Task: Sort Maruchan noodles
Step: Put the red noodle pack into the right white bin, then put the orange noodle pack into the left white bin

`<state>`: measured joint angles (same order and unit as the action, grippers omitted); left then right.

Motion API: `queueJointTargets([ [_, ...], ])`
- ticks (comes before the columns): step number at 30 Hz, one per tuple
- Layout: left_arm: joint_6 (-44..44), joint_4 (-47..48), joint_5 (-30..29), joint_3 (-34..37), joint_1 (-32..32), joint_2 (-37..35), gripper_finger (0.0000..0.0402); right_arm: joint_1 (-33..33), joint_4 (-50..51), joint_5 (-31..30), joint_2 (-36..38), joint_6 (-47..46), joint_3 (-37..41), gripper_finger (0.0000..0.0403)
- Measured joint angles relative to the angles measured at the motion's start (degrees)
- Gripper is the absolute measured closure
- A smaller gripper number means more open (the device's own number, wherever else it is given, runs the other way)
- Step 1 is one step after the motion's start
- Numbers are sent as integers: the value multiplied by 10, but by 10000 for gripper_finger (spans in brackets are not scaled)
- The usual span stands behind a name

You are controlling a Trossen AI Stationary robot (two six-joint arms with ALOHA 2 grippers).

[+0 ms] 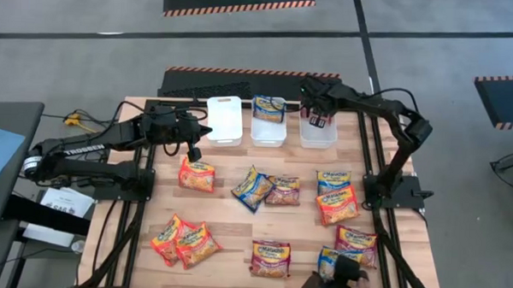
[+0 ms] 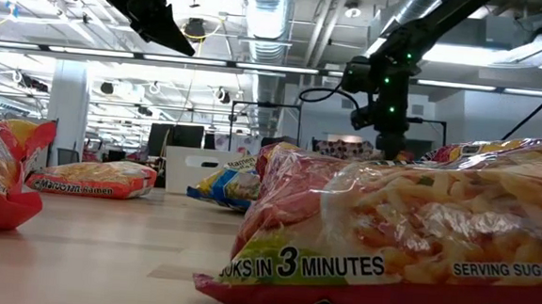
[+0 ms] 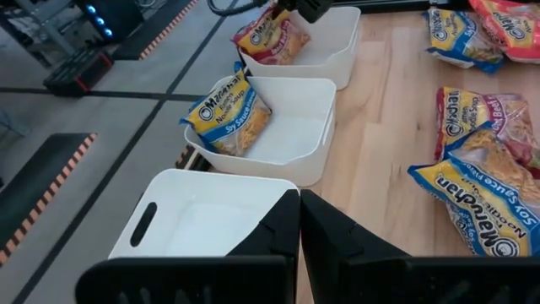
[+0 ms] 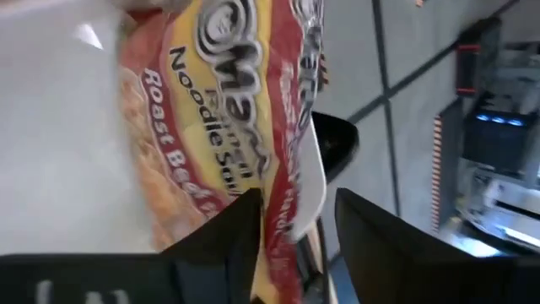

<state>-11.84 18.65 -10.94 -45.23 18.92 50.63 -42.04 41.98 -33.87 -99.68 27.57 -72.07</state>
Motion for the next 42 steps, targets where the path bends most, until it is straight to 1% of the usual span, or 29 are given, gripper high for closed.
queueJointTargets([
  [2,0,0,0,0,0,0,401,2,7,-18,0,0,0,210],
  [5,0,0,0,0,0,0,401,6,17,-24,0,1,0,199],
  [10,0,0,0,0,0,0,396,8,22,-42,6,-1,0,195],
  [14,0,13,0,0,0,0,373,15,27,-52,20,-1,-1,197],
  [19,14,34,-3,0,2,0,328,20,23,-53,60,-1,-3,197],
  [23,58,37,-9,0,2,0,298,20,17,-53,98,-2,-3,197],
  [27,98,56,-2,0,2,0,288,20,8,-52,129,-7,-3,197],
  [30,144,77,45,0,2,0,288,28,9,-51,149,-29,-3,197],
  [32,185,99,101,0,2,0,288,37,12,-50,160,-49,-3,197],
  [35,246,139,202,0,0,0,287,59,14,-50,179,-80,-4,197],
  [37,280,163,249,0,-11,3,287,76,19,-48,186,-105,-3,197],
  [39,306,180,266,0,-30,9,287,97,24,-48,192,-126,-3,197],
  [42,326,194,266,0,-63,20,287,126,43,-47,196,-141,-3,198],
])
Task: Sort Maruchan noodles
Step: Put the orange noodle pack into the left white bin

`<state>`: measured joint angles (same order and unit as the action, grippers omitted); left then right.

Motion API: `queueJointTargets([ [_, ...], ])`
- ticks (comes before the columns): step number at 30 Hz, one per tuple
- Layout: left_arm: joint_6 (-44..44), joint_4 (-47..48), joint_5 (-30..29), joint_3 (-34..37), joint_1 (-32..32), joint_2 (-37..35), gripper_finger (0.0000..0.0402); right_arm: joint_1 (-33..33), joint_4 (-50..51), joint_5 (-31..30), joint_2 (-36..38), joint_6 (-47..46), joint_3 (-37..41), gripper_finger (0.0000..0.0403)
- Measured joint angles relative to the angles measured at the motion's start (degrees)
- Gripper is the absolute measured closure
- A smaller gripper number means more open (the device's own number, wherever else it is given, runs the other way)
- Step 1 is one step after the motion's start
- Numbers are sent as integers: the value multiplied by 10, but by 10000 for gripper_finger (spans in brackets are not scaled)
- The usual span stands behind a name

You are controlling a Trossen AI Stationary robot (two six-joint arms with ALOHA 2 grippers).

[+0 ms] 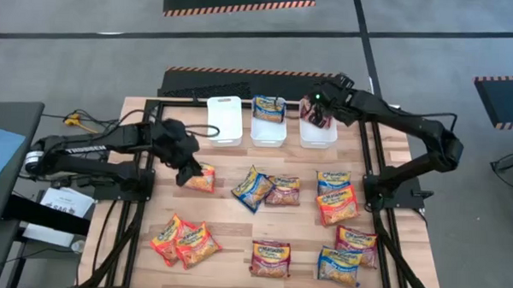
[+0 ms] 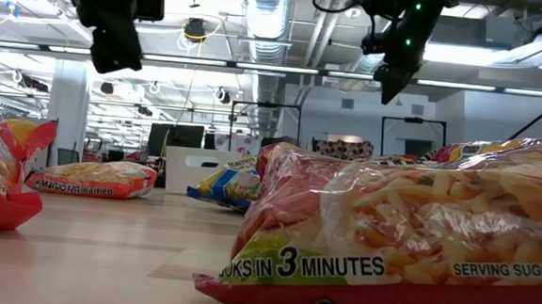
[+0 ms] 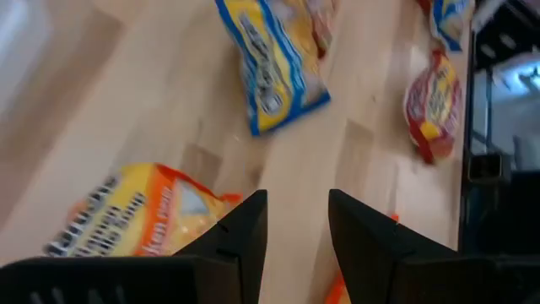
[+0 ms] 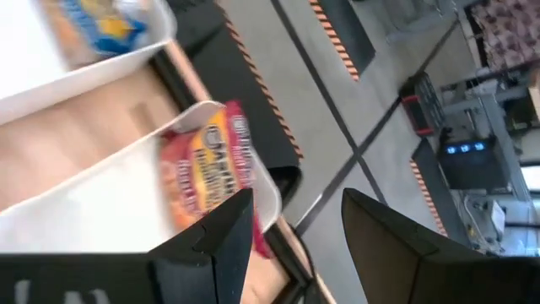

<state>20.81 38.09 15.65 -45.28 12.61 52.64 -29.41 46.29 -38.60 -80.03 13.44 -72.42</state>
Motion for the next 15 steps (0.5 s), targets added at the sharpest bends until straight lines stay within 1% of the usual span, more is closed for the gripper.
queueJointTargets([
  [5,-13,14,-2,0,-43,32,285,46,24,0,2,-30,0,198],
  [10,4,39,7,0,-58,83,266,79,50,0,2,-58,0,198],
  [12,31,39,29,0,-63,107,253,87,60,0,2,-66,0,198],
  [15,57,37,95,0,-74,143,237,96,76,0,2,-78,0,198],
])
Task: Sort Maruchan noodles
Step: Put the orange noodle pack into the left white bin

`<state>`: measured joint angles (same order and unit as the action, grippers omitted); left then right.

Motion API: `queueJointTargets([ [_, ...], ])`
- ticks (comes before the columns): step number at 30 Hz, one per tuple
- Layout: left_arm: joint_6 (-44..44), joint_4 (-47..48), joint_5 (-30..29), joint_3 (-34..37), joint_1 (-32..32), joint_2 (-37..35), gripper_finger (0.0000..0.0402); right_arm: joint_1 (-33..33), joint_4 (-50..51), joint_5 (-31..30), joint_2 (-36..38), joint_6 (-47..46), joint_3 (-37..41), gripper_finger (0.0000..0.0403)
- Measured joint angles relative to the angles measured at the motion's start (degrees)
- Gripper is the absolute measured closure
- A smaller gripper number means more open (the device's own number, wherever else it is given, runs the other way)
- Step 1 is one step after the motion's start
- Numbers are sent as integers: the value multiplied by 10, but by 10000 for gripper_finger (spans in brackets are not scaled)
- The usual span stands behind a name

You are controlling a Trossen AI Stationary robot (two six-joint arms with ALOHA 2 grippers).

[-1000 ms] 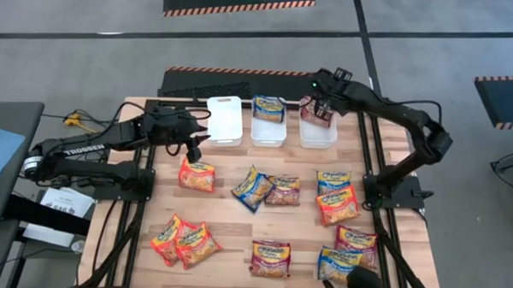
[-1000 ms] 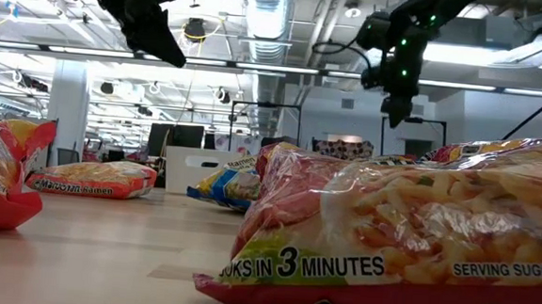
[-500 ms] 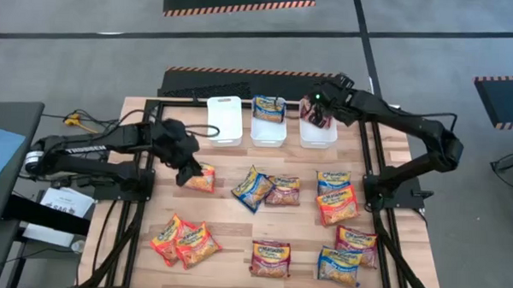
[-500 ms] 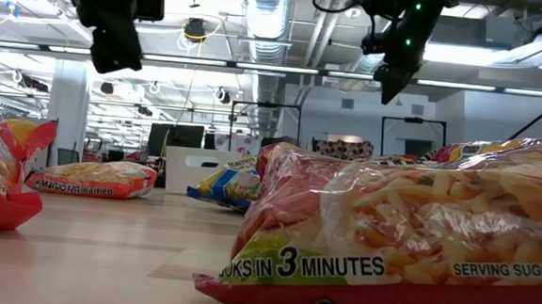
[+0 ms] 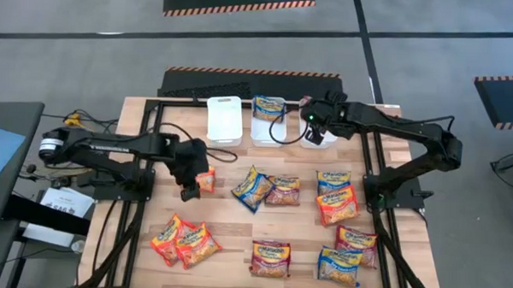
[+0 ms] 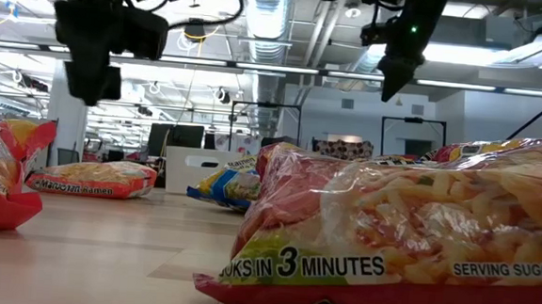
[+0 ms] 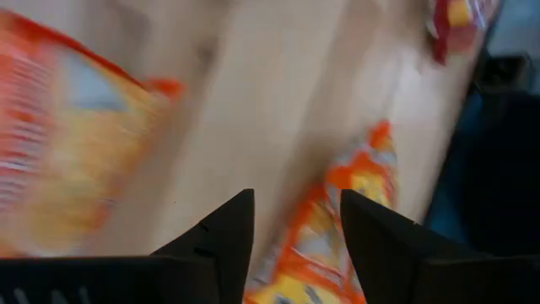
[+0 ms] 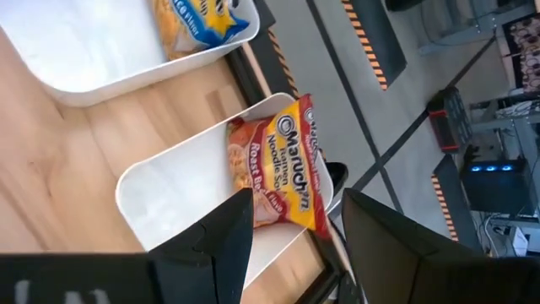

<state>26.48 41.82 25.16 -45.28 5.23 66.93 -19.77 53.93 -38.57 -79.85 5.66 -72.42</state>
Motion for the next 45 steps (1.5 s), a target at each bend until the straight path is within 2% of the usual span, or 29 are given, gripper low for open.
queueJointTargets([
  [3,29,-9,16,0,-32,27,225,7,14,0,0,-16,0,198],
  [7,67,-28,-17,0,-85,58,221,14,28,8,0,-35,0,198],
  [12,123,-78,-25,0,-147,92,221,25,42,14,0,-59,0,198],
  [19,184,-102,-56,0,-201,132,221,47,56,27,0,-86,0,198],
  [32,230,-181,-65,0,-264,187,221,85,57,40,0,-104,0,198],
  [40,244,-231,-52,0,-280,251,224,88,57,40,-1,-117,1,198],
  [45,233,-241,-36,0,-280,268,261,88,57,40,-1,-117,1,198],
])
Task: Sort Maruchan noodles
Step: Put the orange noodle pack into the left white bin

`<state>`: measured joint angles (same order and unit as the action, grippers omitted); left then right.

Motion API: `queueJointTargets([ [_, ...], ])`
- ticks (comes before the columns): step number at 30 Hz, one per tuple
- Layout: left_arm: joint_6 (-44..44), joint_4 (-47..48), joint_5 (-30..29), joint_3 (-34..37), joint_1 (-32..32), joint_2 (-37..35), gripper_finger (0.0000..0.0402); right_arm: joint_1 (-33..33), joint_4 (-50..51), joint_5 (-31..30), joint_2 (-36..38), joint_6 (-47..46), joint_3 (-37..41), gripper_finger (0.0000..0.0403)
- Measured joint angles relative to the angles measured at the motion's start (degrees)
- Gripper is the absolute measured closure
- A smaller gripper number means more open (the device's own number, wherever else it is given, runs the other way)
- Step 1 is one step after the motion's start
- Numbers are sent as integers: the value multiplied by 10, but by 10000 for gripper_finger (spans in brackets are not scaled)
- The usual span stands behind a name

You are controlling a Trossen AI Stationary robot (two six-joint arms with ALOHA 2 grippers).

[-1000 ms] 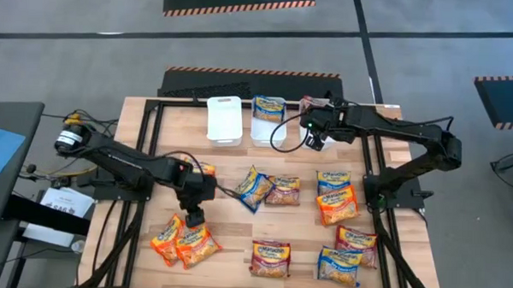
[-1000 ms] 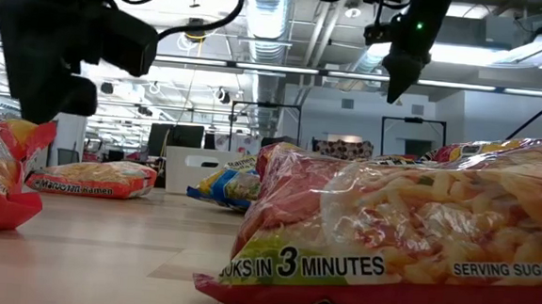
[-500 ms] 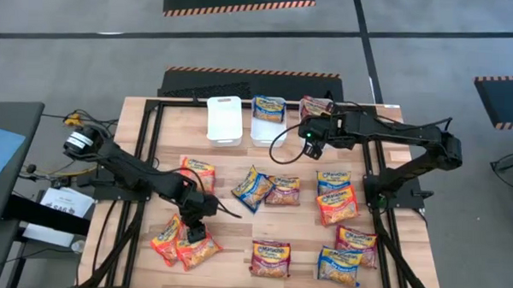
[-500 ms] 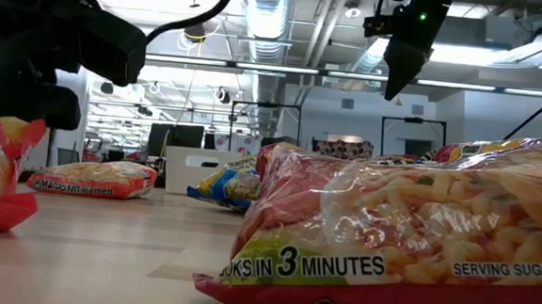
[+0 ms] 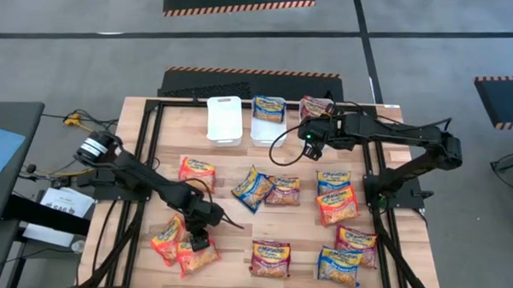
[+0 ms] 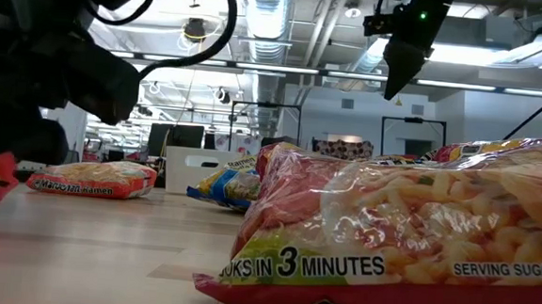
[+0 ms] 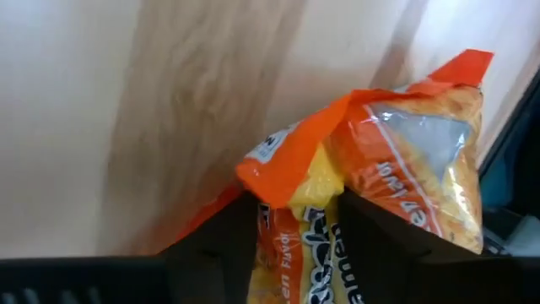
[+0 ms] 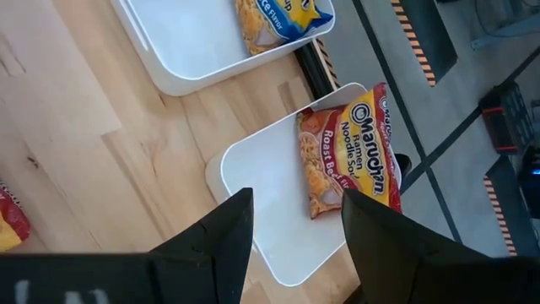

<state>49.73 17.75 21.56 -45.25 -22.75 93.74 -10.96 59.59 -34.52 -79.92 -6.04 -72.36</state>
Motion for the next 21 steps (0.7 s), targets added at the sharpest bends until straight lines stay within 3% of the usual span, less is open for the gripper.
queueJointTargets([
  [8,1,-27,20,0,1,0,391,0,0,-1,0,-15,0,198],
  [13,-4,-28,21,0,10,-3,400,0,0,6,0,-25,0,198],
  [21,-41,-51,39,0,55,-18,401,8,-3,98,0,-27,0,198],
])
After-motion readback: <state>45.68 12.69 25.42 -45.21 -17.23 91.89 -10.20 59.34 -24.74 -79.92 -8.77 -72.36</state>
